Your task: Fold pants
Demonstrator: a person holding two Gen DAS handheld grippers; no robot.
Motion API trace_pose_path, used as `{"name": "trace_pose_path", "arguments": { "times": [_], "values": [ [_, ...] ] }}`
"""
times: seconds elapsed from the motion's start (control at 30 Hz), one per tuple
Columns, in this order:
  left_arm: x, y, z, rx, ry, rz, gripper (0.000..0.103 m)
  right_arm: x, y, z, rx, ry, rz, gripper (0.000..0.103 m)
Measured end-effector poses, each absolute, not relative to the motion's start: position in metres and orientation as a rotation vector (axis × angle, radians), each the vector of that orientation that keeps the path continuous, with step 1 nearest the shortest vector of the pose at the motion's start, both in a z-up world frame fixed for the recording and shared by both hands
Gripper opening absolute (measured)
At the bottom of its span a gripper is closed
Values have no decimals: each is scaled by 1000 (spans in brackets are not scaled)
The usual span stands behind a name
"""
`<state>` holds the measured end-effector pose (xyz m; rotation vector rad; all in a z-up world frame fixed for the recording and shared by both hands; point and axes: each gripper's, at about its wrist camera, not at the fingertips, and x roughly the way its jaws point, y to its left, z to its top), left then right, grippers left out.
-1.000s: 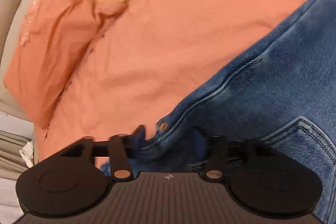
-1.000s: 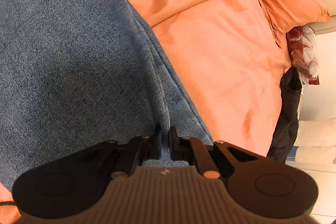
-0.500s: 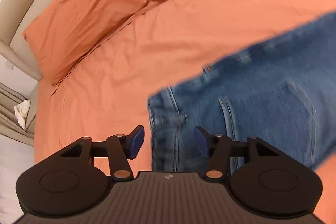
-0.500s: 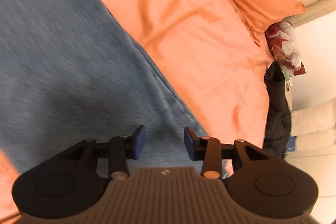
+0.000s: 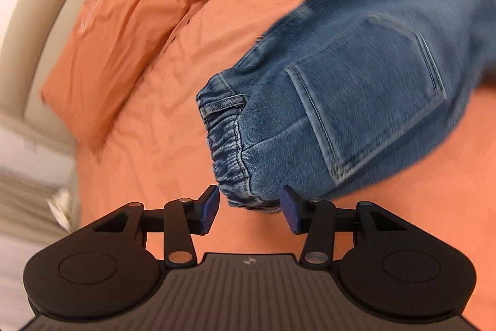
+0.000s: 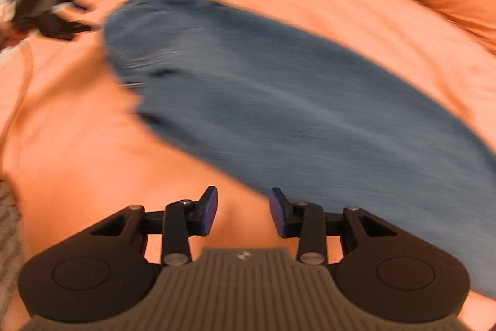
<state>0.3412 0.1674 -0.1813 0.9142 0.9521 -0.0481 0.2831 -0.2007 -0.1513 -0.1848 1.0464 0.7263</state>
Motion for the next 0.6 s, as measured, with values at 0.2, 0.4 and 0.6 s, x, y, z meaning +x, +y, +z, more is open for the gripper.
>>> {"name": "trace_pose_path", "arguments": {
  "times": [0.2,0.4,0.6],
  "values": [
    [335,175,-189,996,911,-88,54,274,-119,-164,-125,991,715,34],
    [355,190,-195,955,894,-67,49,280,-85,-174,-127,953,647,42],
    [384,207,-185,778,919,-11,22,286,-87,-166,-146,908,628,14]
  ]
}}
